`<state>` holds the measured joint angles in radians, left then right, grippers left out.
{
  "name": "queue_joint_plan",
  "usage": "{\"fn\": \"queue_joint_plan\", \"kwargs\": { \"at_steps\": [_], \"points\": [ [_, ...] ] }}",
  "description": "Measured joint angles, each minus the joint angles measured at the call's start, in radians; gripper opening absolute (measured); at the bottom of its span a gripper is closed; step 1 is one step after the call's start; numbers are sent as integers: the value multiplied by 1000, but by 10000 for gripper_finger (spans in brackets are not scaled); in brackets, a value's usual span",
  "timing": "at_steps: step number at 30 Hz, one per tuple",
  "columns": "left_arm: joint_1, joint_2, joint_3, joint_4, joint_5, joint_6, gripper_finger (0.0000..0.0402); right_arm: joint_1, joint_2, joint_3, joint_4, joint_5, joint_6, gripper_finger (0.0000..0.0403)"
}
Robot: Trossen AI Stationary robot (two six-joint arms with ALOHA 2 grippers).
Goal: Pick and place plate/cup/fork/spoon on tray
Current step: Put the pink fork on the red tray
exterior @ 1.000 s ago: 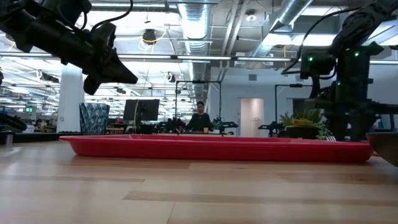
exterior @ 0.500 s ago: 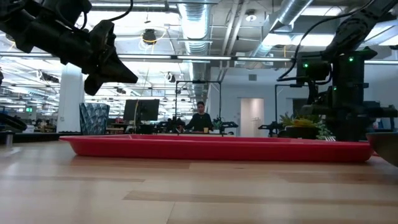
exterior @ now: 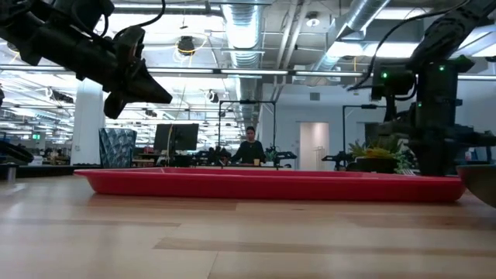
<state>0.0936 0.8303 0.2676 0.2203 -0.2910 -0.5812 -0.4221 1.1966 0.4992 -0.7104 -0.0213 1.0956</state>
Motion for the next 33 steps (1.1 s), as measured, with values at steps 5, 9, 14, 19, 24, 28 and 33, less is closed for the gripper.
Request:
{"fn": "queue_joint_plan", "kwargs": {
  "at_steps": [5,9,14,19,24,28,33],
  "points": [
    [0,0,0,1,52,-9,0,7,-66,14,-39,-38,58,24],
    [0,0,0,2,70,-13,0,27,-102,89,-111,-33,83,27],
    [0,0,0,-3,75,36,0,88,-89,196,-117,19,119,25],
    [0,0,0,-4,76,37,0,170,1,291,-115,99,171,26],
    [0,0,0,-3,76,14,0,190,128,340,-111,110,186,26],
    [0,0,0,-4,76,-4,0,189,230,359,-95,102,166,27],
    [0,0,0,-5,76,4,0,174,324,365,-36,68,146,27]
  ]
}}
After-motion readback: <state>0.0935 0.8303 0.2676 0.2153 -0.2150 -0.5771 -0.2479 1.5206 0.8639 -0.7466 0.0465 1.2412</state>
